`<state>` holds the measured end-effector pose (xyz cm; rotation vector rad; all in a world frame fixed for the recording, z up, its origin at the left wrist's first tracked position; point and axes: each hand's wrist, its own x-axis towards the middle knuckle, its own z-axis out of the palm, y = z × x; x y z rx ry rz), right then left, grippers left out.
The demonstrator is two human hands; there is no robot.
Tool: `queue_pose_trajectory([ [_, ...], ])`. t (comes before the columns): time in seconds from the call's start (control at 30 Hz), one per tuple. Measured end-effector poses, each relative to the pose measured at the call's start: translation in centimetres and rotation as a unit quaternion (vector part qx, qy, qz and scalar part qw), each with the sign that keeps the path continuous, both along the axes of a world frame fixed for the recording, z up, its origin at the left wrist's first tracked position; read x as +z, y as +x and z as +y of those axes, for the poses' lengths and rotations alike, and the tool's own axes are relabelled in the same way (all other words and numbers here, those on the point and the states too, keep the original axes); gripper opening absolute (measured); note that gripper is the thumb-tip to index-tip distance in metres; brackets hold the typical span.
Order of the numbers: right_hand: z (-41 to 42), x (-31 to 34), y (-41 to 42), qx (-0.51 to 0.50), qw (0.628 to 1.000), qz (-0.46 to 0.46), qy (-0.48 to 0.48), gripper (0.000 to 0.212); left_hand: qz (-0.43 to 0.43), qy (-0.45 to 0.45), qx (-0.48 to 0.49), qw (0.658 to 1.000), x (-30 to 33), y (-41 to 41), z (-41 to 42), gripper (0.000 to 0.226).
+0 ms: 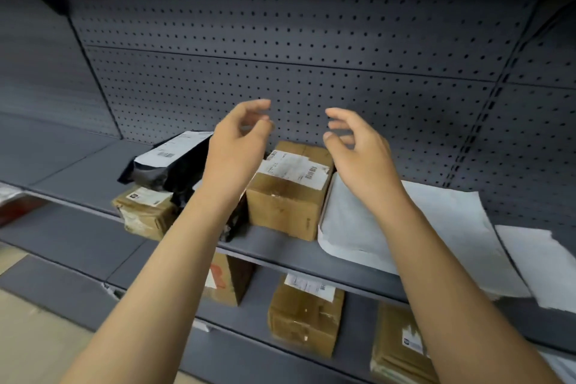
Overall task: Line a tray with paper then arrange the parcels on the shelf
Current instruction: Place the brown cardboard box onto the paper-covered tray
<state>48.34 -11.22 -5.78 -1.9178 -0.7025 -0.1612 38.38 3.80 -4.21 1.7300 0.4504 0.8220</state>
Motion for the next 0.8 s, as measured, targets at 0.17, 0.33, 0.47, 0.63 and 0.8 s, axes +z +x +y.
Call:
queue_pose_trajectory([
  [0.17, 4.1, -0.5, -2.1, -0.035, 0.999, 0.019, 0.027, 0.037, 0.000, -0.038, -0.037, 0.999, -1.2, -1.1, 5.0, 0.023],
  [0.33, 5.4, -1.3, -3.1, -0.101, 0.992, 0.051, 0.057, 0.036, 0.027, -0.055, -0.097, 0.993, -2.6, -0.2, 8.1, 0.022],
  [0.47, 5.2, -2.3, -3.3, -0.149, 0.985, 0.070, 0.043, 0.035, 0.050, -0.085, -0.131, 0.987, -3.5, 1.4, 8.5, 0.024],
  [0.63, 5.0, -3.5, -1.9, -0.173, 0.980, 0.092, 0.023, 0.034, 0.083, -0.096, -0.159, 0.979, -5.3, 3.9, 8.4, 0.032],
  [0.8, 5.3, -4.2, 0.6, -0.186, 0.978, 0.093, 0.004, 0.035, 0.100, -0.093, -0.163, 0.977, -6.3, 5.8, 8.6, 0.037],
])
